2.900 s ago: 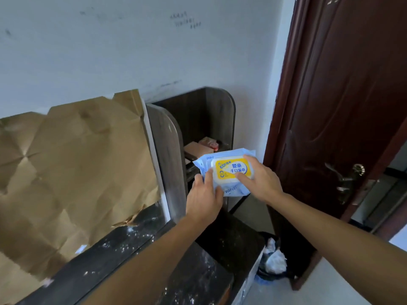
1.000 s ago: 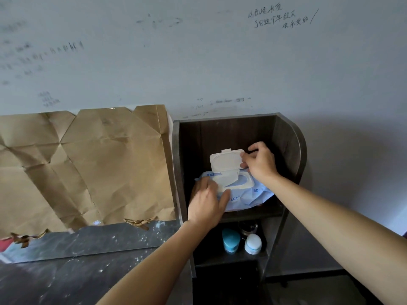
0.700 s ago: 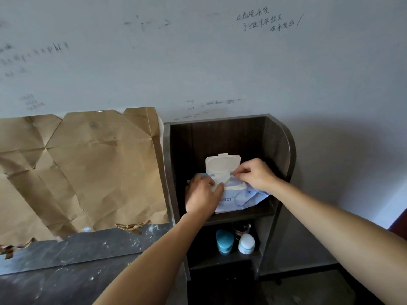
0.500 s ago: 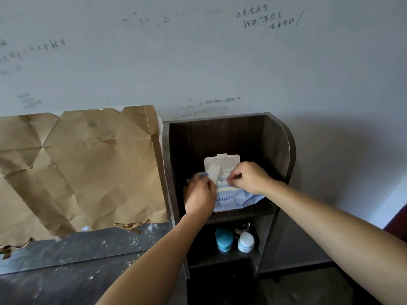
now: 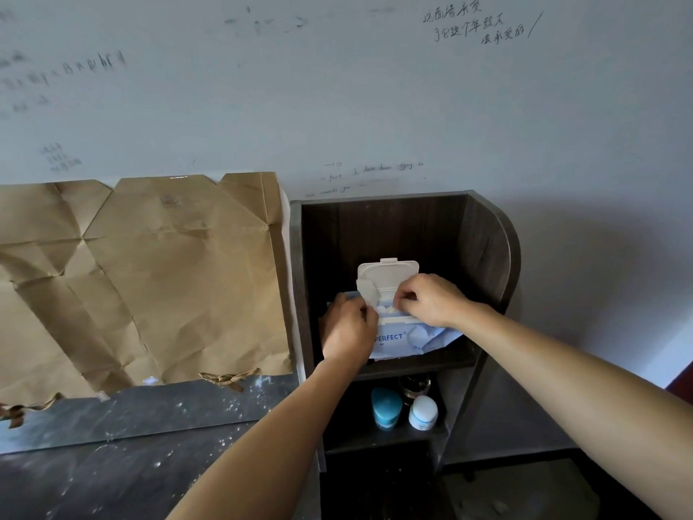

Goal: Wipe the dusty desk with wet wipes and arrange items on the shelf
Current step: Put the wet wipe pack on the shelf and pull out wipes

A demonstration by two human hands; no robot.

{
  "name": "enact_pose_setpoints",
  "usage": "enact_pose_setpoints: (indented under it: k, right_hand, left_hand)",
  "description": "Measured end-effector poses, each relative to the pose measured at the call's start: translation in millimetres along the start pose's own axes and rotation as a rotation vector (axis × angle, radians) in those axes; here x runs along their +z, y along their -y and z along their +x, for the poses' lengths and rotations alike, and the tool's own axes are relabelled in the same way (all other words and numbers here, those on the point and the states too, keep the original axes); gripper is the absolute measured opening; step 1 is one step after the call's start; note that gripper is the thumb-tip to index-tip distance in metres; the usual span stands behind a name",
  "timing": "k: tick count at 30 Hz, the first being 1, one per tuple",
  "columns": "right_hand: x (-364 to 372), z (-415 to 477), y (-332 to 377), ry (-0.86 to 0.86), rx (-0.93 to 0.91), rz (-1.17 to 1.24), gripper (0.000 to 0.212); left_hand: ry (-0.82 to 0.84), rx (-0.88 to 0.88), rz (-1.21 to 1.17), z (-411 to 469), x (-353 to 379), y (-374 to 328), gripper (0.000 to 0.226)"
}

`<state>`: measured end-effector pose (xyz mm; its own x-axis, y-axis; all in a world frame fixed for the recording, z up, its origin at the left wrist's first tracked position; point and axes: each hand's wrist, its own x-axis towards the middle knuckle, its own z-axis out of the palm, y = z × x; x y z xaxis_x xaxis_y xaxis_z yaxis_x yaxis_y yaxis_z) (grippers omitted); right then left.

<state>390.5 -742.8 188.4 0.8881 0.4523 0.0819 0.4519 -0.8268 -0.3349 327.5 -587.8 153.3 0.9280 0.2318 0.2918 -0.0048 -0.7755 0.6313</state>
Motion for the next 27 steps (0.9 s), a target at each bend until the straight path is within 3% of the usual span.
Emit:
enact_pose_setpoints:
  k: [6,13,19,23,27]
  right_hand:
    - [-4,2,7,0.019,-0.035,-0.073,0.014]
    - [-1,2,10,0.014,-0.010,-0.078,0.012]
    - [0,6,9,-0.063,0.199,0.458,0.016]
    - [-2,3,11,-0.174,0.274,0.821,0.019]
    - [-17,3,10,-0.353,0.397,1.025,0.017]
  left_hand:
    - [-0.051,-0.032,-0.191,-5,2,9,0.021]
    - [-0.114,0.034,-0.181,-15,10,19,0.021]
    - [-0.130,0.054,-0.158,-16,8,16,0.020]
    - [-0.104,0.041,-0.154,-15,7,15,0.021]
    - [-0.076,0.014,-0.210,-11,1,9,0.015]
